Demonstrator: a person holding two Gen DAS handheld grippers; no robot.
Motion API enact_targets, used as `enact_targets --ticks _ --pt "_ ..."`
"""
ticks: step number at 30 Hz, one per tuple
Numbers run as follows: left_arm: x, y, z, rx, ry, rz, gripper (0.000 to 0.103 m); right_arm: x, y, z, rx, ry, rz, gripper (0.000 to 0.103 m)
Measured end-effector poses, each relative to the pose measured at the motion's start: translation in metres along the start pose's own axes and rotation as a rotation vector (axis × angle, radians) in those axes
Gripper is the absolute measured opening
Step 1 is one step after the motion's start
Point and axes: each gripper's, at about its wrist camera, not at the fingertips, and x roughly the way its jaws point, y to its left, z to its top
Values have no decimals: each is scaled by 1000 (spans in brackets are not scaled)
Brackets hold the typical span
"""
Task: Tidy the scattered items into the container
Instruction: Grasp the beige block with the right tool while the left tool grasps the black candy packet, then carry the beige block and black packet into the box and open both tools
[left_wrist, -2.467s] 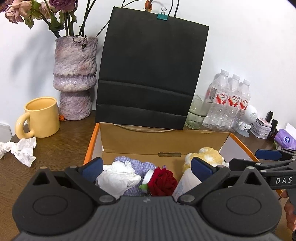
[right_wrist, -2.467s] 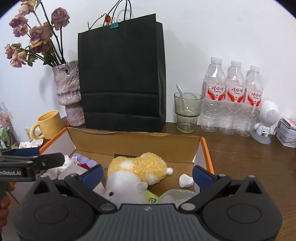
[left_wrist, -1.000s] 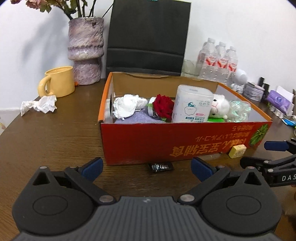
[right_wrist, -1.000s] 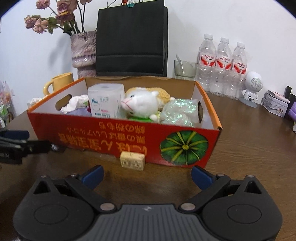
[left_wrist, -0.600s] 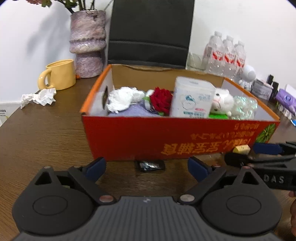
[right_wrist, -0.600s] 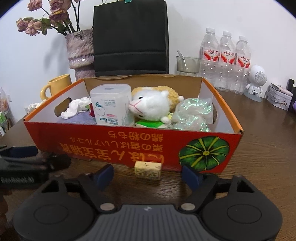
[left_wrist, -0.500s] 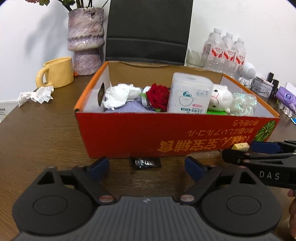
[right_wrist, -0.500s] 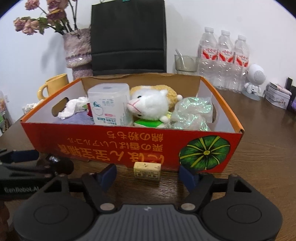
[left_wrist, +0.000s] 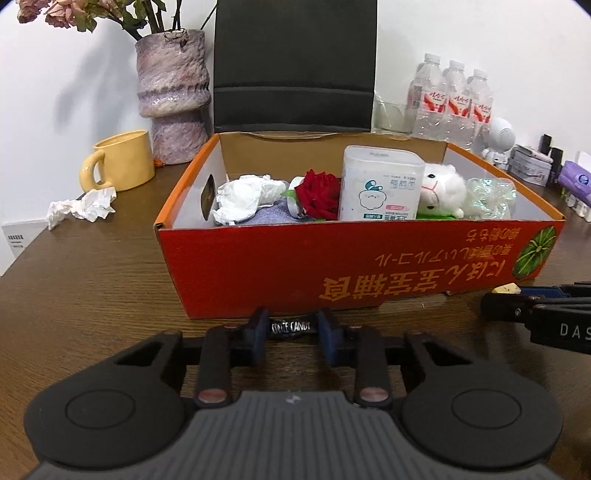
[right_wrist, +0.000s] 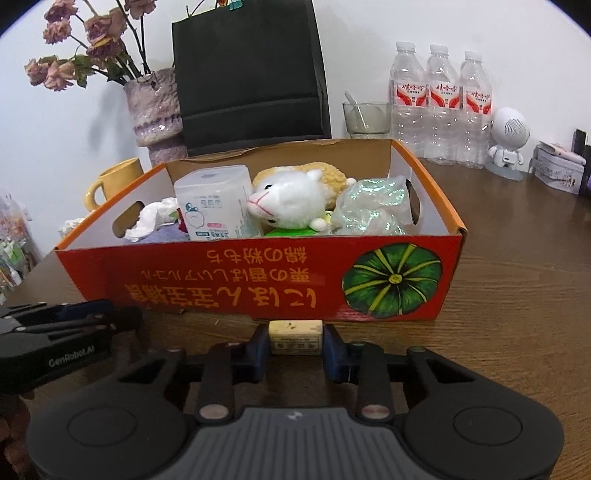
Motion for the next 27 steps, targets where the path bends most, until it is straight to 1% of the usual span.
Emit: enact_targets --ticks 13,18,22,24,27 --pt "-9 5 -4 15 -14 -64 25 -4 -1 -2 -1 -7 23 29" --pt "-24 -2 -5 28 -45 -116 25 -14 2 -2 -15 -27 37 29" --pt "-45 -10 -4 45 -94 -167 25 -28 6 2 -26 -61 48 29" --pt "-54 -10 1 31 -115 -204 25 -37 9 4 -32 -85 54 29" --pt "-65 -7 14 18 -157 -228 25 -51 13 12 -45 -125 73 29"
